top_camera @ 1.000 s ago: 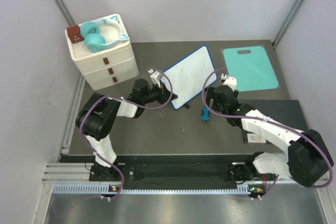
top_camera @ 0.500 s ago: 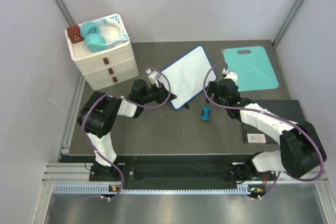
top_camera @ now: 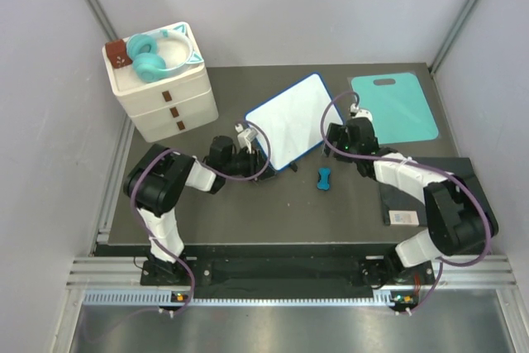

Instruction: Erase the whiteboard

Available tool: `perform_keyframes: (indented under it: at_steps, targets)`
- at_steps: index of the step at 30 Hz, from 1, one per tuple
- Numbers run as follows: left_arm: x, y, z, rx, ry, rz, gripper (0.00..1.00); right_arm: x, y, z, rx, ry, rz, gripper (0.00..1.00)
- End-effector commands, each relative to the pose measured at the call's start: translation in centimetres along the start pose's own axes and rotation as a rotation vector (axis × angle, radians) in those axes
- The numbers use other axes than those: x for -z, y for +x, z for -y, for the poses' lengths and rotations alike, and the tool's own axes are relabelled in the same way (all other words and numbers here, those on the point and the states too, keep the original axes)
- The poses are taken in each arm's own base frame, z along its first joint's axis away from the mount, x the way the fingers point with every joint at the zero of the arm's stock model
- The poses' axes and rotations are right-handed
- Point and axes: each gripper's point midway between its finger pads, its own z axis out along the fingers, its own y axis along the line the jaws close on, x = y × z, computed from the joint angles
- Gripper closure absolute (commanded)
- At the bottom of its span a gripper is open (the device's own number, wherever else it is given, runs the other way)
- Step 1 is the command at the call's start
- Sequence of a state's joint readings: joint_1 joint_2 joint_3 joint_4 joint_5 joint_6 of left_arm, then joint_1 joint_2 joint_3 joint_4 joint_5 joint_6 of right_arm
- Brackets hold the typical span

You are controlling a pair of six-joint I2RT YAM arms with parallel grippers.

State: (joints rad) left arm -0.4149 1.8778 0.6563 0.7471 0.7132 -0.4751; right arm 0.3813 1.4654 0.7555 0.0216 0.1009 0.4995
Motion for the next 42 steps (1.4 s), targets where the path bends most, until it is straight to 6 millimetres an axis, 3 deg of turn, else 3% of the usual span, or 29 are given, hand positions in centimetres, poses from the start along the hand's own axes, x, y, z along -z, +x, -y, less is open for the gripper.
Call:
perform_keyframes:
  at_steps: [1, 7, 8, 10, 11, 12, 13, 15, 17, 18, 19, 20, 22, 25, 29, 30, 31, 33, 42]
  targets:
    - [1.4, 0.9, 0.7, -0.029, -0.014, -0.010, 0.56, -0.6, -4.3, -1.7, -0.020, -0.062, 0.093, 0.18]
    - [2.9, 0.7, 1.9, -0.044, -0.023, 0.024, 0.58, -1.4, -5.6, -1.4, -0.055, -0.075, 0.125, 0.53]
    - [3.1, 0.7, 2.0, -0.044, -0.024, 0.026, 0.60, -1.6, -5.6, -1.1, -0.057, -0.071, 0.125, 0.63]
    - [3.5, 0.9, 2.3, -0.040, -0.028, 0.029, 0.74, -1.9, -6.0, -0.4, -0.064, -0.029, 0.142, 0.80]
    - [3.7, 1.0, 2.3, -0.038, -0.031, 0.029, 0.79, -2.5, -5.6, 0.0, -0.064, -0.007, 0.131, 0.96]
    - [3.8, 1.1, 2.3, -0.025, -0.037, 0.030, 0.95, -2.8, -5.6, 0.5, -0.063, 0.016, 0.129, 1.00]
    - [4.0, 1.3, 2.4, -0.020, -0.039, 0.033, 1.00, -3.2, -6.1, 1.0, -0.067, 0.048, 0.138, 1.00]
    - [4.2, 1.6, 2.3, 0.006, -0.052, 0.039, 1.00, -4.5, -5.3, 2.1, -0.070, 0.091, 0.106, 1.00]
    - [4.7, 2.2, 2.2, 0.052, -0.065, 0.052, 1.00, -5.3, -5.8, 2.2, -0.077, 0.096, 0.107, 1.00]
    - [4.8, 2.1, 2.5, 0.057, -0.056, 0.075, 1.00, -6.2, -5.0, 2.5, -0.075, 0.107, 0.080, 1.00]
    - [5.3, 3.2, 2.4, 0.086, -0.063, 0.077, 1.00, -6.5, -5.8, 2.4, -0.079, 0.106, 0.084, 1.00]
    - [5.4, 2.6, 2.9, 0.108, -0.044, 0.116, 1.00, -6.9, -5.6, 2.4, -0.078, 0.108, 0.070, 1.00]
    - [6.0, 4.0, 2.9, 0.146, -0.048, 0.125, 1.00, -7.6, -5.6, 2.1, -0.079, 0.092, 0.052, 1.00]
    - [6.3, 4.4, 3.5, 0.167, -0.033, 0.156, 1.00, -8.2, -5.4, 1.3, -0.076, 0.047, 0.047, 1.00]
    - [6.0, 5.0, 3.5, 0.175, -0.029, 0.141, 1.00, -8.2, -4.7, 0.5, -0.083, -0.008, 0.036, 1.00]
    - [5.9, 5.0, 3.5, 0.173, -0.028, 0.140, 1.00, -8.1, -3.7, 0.6, -0.088, -0.021, 0.016, 1.00]
    - [5.9, 4.9, 3.5, 0.173, -0.028, 0.140, 1.00, -7.7, -4.2, 0.3, -0.098, -0.039, 0.040, 1.00]
    - [5.9, 4.8, 3.4, 0.168, -0.033, 0.142, 1.00, -7.1, -2.7, -0.1, -0.112, -0.085, 0.018, 1.00]
    - [5.9, 4.4, 3.2, 0.134, -0.063, 0.124, 1.00, -5.6, 0.3, -1.9, -0.087, -0.139, -0.008, 1.00]
